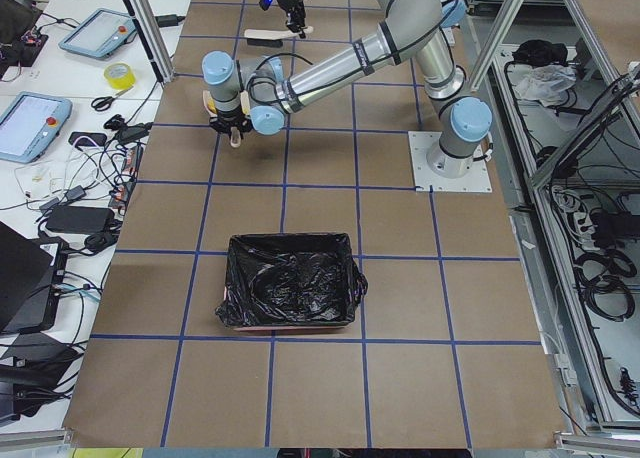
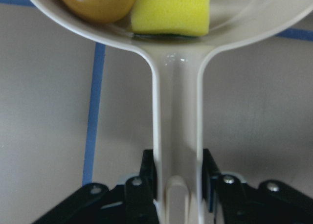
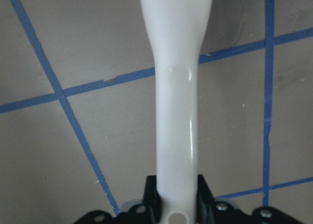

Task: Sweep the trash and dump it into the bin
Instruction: 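Carry the loaded dustpan toward the bin with the left gripper while the right withdraws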

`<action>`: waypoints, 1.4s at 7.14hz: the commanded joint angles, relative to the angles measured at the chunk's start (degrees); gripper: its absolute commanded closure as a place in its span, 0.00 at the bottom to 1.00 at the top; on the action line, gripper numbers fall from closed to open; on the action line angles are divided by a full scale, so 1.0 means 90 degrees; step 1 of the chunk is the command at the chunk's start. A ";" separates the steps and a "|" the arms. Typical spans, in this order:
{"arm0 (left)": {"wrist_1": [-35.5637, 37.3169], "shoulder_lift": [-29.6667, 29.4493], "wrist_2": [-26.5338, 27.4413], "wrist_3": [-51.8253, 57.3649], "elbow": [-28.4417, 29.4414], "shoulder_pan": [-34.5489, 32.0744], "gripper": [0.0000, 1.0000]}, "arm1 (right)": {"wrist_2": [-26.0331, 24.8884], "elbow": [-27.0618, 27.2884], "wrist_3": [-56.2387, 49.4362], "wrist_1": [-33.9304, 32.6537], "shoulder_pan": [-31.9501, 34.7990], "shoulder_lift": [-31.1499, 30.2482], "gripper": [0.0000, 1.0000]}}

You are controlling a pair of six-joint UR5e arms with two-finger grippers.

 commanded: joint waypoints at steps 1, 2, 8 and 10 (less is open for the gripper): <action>-0.0382 0.0205 -0.0179 0.0738 0.0025 0.0597 0.83 | -0.0107 0.0237 -0.1188 -0.0547 -0.0649 -0.0014 0.95; -0.0693 0.0313 -0.0179 0.1321 0.0074 0.0908 0.84 | -0.0214 0.0335 -0.1656 -0.0539 -0.0952 -0.0043 0.96; -0.3886 0.0179 0.0268 0.5279 0.2452 0.3780 0.85 | -0.1220 0.0958 -0.3925 -0.0888 -0.2934 -0.0239 0.96; -0.3881 -0.0104 0.0630 0.6476 0.3070 0.4355 0.88 | -0.1250 0.1331 -0.4610 -0.1699 -0.3230 -0.0229 0.96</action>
